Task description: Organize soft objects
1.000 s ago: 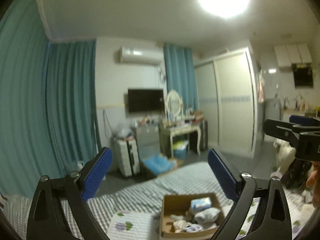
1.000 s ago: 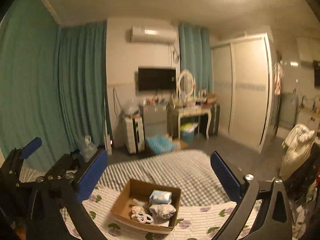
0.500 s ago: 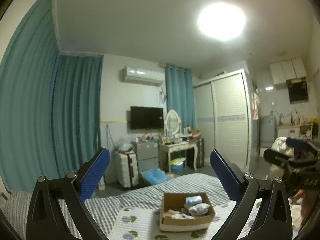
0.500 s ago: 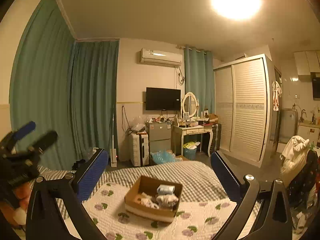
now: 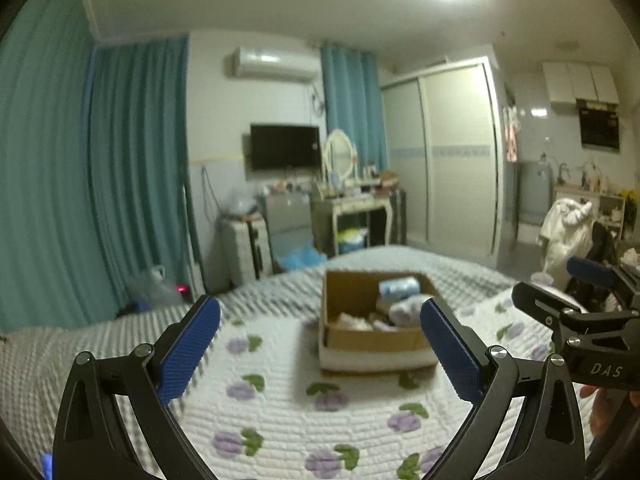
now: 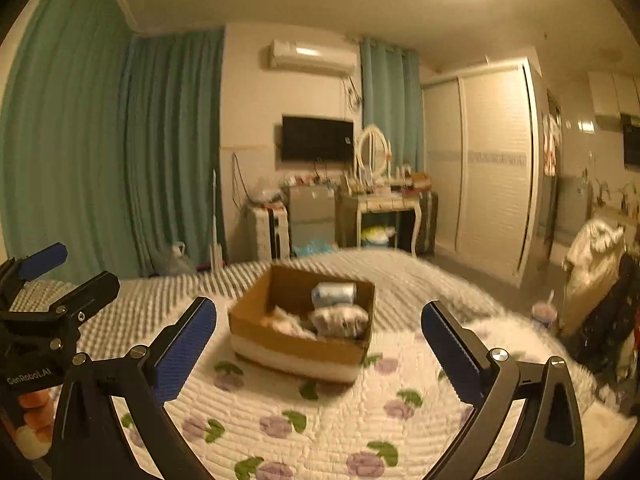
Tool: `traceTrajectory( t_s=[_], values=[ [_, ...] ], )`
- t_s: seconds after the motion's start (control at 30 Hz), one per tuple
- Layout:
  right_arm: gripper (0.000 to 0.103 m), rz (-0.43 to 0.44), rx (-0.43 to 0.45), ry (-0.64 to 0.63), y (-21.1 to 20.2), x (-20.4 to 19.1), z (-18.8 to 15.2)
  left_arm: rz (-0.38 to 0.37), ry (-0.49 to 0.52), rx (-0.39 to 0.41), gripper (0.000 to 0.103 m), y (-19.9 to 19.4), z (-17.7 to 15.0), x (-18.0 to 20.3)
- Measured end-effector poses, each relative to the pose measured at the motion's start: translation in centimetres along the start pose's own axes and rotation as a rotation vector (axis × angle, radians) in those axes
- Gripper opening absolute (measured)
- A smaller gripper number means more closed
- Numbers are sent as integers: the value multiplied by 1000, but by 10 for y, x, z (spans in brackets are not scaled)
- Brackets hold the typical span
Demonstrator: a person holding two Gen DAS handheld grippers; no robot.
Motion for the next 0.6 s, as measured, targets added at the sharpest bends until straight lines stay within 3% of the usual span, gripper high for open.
traceTrajectory(
  t_s=[0.2, 0.6],
  values=[
    [103, -24, -65, 44, 23, 19, -24, -27, -27, -61, 103, 20, -20, -1],
    [103, -27, -66, 53, 20, 18, -23, -55, -34, -85, 103, 17, -25, -2]
  ],
)
Point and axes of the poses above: each gripper's, at about its wrist camera, not at the fingertips, and y roughly the way its jaws point, x to its right, z to its top, the point moved 6 cm from there along y, roughly the way its jaws point, and after that the axes turned 11 degrees about z, right-handed, at the moved point
